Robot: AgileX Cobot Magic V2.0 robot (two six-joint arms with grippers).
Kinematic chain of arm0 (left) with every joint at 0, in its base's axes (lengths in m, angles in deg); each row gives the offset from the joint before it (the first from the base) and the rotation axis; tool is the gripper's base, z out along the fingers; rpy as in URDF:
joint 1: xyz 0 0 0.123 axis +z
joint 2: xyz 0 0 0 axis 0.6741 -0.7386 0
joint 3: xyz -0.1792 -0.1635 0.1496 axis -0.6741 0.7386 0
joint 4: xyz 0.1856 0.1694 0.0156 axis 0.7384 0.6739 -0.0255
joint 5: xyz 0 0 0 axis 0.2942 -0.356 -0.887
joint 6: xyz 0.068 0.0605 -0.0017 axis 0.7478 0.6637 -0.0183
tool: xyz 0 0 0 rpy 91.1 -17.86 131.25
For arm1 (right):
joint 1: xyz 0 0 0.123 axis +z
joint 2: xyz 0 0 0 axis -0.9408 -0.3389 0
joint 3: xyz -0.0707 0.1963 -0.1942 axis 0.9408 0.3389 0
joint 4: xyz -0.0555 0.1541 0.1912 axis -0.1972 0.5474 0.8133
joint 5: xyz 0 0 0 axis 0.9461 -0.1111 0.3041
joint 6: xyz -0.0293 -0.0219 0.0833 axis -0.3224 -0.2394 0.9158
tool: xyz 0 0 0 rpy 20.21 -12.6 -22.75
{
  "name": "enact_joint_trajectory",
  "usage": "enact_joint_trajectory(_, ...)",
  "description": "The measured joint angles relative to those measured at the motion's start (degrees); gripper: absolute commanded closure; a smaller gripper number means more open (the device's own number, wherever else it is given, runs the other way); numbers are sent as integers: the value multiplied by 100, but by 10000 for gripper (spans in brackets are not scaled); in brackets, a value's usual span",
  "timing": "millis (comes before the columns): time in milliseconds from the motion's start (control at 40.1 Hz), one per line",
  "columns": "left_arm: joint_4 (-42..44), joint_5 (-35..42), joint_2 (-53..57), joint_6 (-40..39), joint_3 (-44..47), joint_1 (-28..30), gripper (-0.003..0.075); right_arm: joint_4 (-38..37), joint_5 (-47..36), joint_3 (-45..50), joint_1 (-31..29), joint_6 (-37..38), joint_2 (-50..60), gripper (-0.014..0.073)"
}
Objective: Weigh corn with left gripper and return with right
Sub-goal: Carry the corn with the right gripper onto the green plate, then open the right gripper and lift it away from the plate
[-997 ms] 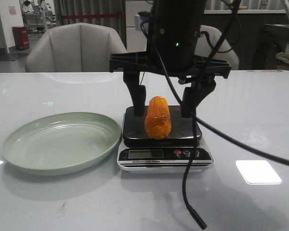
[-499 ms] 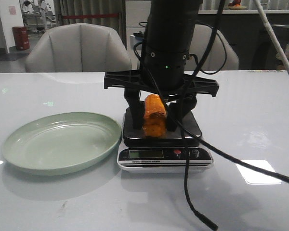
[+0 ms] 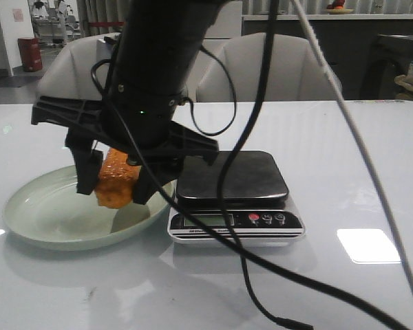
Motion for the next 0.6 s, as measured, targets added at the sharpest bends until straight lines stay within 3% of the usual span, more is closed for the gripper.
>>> enact_joint_trajectory(150,0,0,0,0,0,0,606,248,-97,-183,13,-61,-353,294)
enact_joint_trajectory(374,0,0,0,0,0,0,606,275,-40,-831,147,-350,-794,-10)
enact_joint_trajectory(598,0,0,0,0,0,0,606,298,429,-1284,99,-431,-873,-21)
